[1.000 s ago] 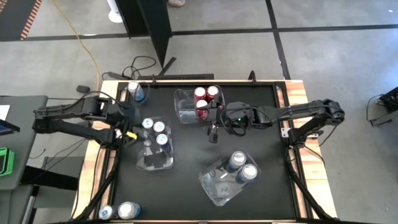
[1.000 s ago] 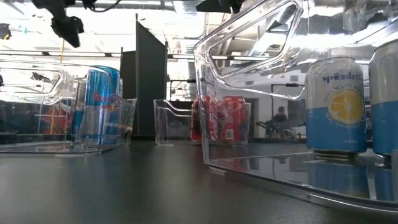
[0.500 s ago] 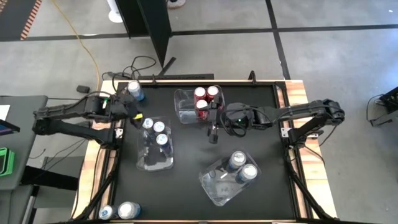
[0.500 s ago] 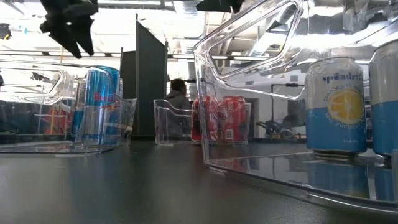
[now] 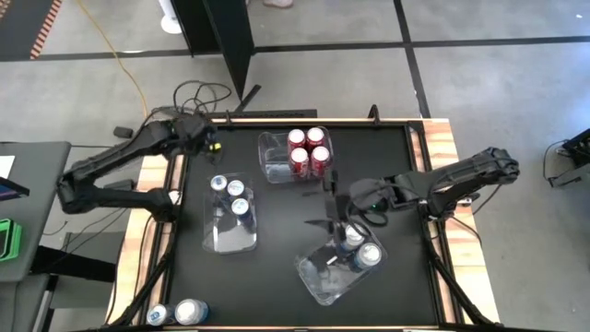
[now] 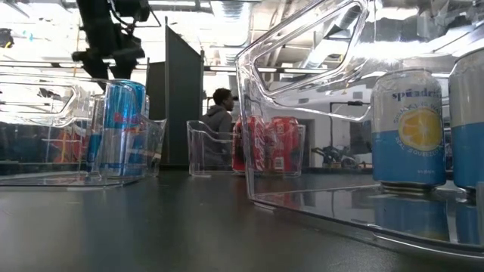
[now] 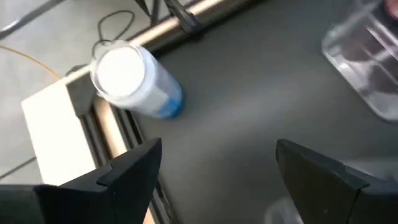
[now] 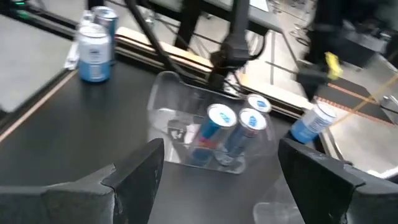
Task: Sort soda cans
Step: Put the blue-white soda can into the bottom transparent bin
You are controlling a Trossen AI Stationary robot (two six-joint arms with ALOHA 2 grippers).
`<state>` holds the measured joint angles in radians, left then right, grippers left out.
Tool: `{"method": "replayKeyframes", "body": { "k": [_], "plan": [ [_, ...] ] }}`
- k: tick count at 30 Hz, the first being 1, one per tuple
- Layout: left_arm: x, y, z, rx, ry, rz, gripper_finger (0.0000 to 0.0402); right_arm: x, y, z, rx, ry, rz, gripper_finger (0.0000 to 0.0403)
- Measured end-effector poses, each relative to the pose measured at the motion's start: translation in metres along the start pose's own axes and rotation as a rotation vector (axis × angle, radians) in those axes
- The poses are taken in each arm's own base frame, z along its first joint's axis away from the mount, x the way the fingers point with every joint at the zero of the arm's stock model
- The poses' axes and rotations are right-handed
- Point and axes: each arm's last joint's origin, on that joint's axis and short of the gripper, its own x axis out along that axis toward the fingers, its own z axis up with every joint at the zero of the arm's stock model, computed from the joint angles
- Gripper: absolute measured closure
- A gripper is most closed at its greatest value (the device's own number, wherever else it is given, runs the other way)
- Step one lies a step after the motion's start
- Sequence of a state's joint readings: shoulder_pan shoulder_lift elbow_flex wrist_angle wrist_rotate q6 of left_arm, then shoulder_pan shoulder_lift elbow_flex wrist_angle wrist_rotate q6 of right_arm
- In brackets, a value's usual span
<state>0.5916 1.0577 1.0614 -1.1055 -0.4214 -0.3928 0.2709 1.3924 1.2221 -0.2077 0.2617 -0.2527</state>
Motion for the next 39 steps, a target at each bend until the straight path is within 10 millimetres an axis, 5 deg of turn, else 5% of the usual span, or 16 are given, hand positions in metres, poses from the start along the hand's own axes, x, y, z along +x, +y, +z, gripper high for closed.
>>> {"method": "replayKeyframes", "body": {
  "k": [15,27,39],
  "plan": [
    [0.030,0.039,0.067,-0.036,0.006,0.145,0.0081,-0.002,0.010,-0.003,-0.024,0.041,0.035,0.0071],
    [0.086,0.061,0.076,-0.110,0.187,0.064,0.0033,0.006,0.002,-0.019,-0.016,0.084,0.008,0.0071],
    [0.093,0.065,0.078,-0.161,0.185,0.085,0.0033,0.011,-0.007,-0.028,-0.004,0.104,-0.024,0.0071]
  ]
}}
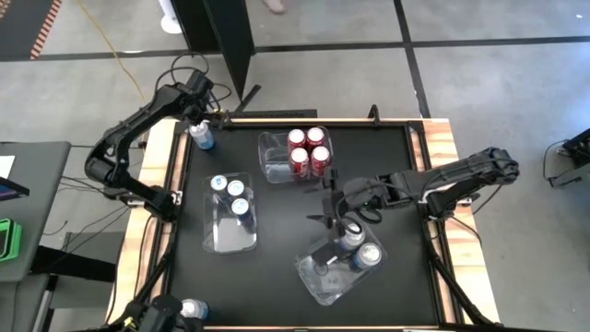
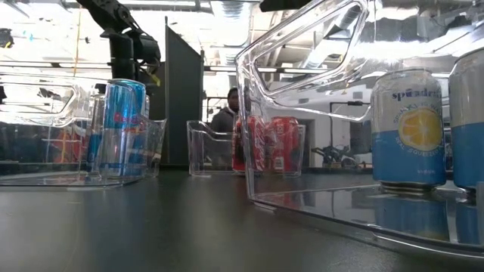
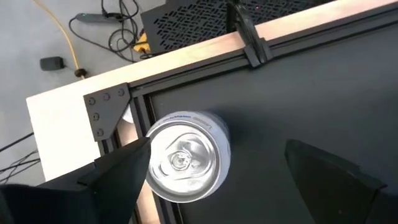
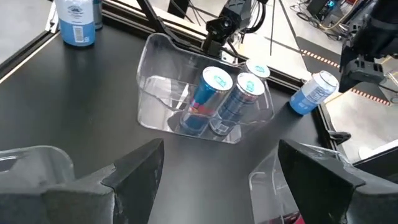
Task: Sort soda cans
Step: Put the blue-white soda can into the bottom transparent bin
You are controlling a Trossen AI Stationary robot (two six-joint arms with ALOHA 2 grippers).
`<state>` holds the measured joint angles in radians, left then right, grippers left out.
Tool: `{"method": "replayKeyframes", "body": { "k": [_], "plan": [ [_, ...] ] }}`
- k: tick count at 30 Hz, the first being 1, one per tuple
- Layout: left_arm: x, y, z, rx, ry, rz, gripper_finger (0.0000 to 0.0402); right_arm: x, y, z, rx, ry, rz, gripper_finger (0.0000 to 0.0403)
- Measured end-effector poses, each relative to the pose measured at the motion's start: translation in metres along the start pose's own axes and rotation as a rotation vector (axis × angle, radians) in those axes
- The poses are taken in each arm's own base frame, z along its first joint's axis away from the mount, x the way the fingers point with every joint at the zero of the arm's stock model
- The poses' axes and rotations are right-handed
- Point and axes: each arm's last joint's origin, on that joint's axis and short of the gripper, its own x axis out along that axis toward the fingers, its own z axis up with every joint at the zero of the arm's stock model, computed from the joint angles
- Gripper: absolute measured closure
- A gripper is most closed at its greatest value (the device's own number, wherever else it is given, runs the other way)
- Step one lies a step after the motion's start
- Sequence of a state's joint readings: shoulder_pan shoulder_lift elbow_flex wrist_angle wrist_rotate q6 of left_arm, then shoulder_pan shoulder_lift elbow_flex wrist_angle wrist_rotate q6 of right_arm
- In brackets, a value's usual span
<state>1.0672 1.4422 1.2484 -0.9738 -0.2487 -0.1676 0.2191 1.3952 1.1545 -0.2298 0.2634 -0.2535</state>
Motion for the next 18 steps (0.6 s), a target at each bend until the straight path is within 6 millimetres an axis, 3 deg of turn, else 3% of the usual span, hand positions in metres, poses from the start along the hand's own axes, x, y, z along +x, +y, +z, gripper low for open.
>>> {"method": "replayKeyframes", "body": {
  "k": [7,18],
  "plan": [
    [0.001,0.001,0.001,-0.031,-0.007,0.028,0.0033,0.000,0.001,0.000,0.000,0.000,0.002,0.0071],
    [0.026,-0.012,0.002,-0.027,0.069,0.131,0.0033,0.000,0.002,0.000,0.007,-0.001,0.006,0.0071]
  ]
}}
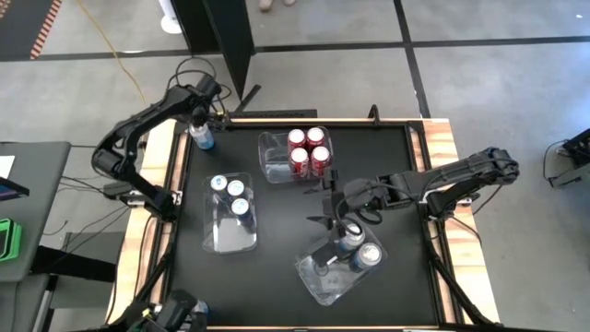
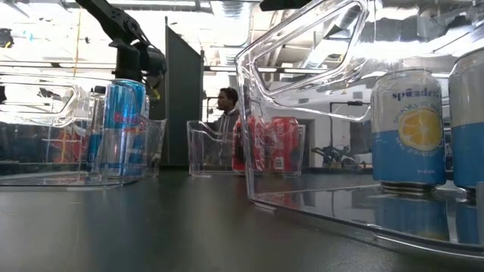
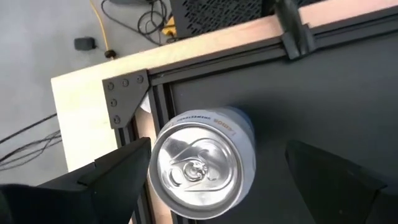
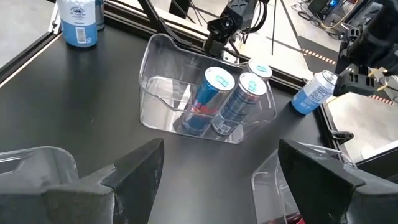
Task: Sort soda cans
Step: Put the blue-white soda can into the bottom transparent bin
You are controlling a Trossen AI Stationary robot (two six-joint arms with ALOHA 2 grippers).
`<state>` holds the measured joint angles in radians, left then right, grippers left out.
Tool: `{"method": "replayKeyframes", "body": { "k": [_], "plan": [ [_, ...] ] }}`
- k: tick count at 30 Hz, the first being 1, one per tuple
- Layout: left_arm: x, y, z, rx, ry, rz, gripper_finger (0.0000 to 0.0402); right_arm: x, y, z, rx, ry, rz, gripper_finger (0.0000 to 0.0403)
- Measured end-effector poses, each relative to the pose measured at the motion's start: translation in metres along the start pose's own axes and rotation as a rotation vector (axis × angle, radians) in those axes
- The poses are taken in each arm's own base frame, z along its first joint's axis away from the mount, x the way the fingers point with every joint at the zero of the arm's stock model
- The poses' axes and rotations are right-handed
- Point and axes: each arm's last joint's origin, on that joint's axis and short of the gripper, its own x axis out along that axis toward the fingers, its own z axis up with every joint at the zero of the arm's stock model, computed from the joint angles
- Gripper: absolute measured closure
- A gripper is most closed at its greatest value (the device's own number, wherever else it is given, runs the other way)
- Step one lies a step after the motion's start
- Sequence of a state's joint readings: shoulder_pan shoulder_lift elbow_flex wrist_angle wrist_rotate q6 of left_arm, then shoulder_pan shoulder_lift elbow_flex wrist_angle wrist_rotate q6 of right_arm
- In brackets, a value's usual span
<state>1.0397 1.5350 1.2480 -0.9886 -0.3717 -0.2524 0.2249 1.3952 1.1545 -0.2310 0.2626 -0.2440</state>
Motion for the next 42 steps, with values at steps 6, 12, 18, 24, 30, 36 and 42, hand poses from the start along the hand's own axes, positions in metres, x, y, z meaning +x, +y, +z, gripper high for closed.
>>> {"method": "replayKeyframes", "body": {
  "k": [6,12,18,24,30,36,42],
  "plan": [
    [0.0056,-0.0019,0.0008,-0.011,0.018,0.017,0.0033,-0.0009,0.0032,0.0009,-0.006,-0.003,0.009,0.0071],
    [0.0056,-0.0016,-0.0003,-0.010,0.030,0.016,0.0033,-0.0009,0.0036,-0.0004,-0.010,0.009,0.016,0.0071],
    [0.0016,-0.0017,-0.0021,-0.009,0.027,0.013,0.0033,-0.0009,0.0038,-0.0010,-0.012,0.016,0.018,0.0071],
    [0.0007,-0.0012,-0.0027,-0.015,0.026,0.016,0.0033,-0.0009,0.0038,-0.0010,-0.012,0.016,0.018,0.0071],
    [0.0001,-0.0021,-0.0016,-0.029,0.002,0.047,0.0033,-0.0009,0.0034,-0.0011,-0.012,0.017,0.017,0.0071],
    [-0.0003,-0.0027,-0.0005,-0.034,-0.016,0.065,0.0033,0.0009,0.0041,-0.0044,-0.025,0.015,0.015,0.0071],
    [-0.0003,-0.0028,-0.0003,-0.034,-0.018,0.063,0.0033,0.0009,0.0040,-0.0040,-0.024,0.011,0.014,0.0071]
  ]
}}
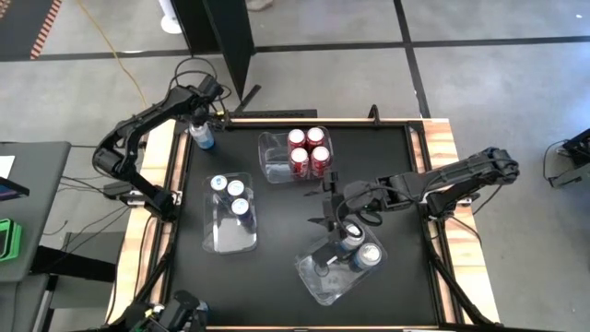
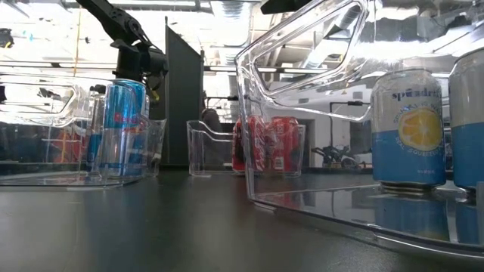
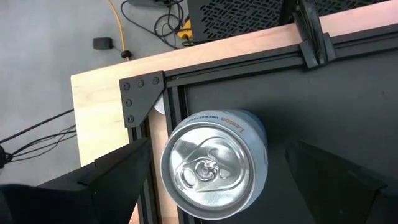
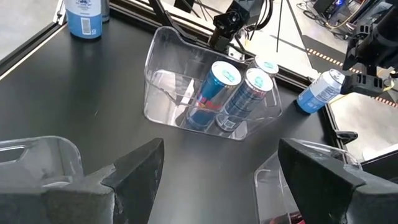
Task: Sort soda cans
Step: Put the blue-white soda can into the bottom transparent bin
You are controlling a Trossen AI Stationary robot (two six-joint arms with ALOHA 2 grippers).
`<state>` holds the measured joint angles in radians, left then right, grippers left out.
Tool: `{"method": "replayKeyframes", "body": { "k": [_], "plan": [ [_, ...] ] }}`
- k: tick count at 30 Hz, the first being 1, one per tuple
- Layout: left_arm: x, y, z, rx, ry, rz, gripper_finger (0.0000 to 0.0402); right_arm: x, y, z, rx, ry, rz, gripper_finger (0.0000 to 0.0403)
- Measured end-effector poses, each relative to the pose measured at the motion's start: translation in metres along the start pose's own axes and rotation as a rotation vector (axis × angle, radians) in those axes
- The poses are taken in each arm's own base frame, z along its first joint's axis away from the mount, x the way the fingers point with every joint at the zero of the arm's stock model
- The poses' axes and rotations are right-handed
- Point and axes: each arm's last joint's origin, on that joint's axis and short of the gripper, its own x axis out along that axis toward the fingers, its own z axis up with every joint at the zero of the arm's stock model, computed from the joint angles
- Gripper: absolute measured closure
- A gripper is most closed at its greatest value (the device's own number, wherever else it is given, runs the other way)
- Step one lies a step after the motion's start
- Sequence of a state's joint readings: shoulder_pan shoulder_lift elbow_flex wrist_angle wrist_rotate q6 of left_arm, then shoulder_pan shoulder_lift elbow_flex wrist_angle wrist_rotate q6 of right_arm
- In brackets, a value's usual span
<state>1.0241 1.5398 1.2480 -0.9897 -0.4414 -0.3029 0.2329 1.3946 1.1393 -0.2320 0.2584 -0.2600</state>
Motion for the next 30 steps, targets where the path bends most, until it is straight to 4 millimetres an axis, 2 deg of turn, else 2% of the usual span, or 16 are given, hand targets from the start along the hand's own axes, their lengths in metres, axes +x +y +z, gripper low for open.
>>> {"method": "replayKeyframes", "body": {
  "k": [5,15,23,30],
  "plan": [
    [0.005,-0.002,0.000,0.012,0.024,-0.015,0.0033,0.000,0.000,0.000,0.001,-0.001,0.000,0.0071],
    [0.037,-0.015,0.001,0.071,0.132,0.030,0.0033,0.000,0.001,0.000,0.005,-0.002,0.002,0.0071],
    [0.044,-0.016,0.001,0.092,0.173,-0.022,0.0034,0.000,0.000,0.000,0.007,0.000,0.000,0.0071],
    [0.045,-0.017,-0.001,0.093,0.199,-0.076,0.0077,0.000,0.000,0.000,0.007,-0.001,0.000,0.0071]
  ]
}}
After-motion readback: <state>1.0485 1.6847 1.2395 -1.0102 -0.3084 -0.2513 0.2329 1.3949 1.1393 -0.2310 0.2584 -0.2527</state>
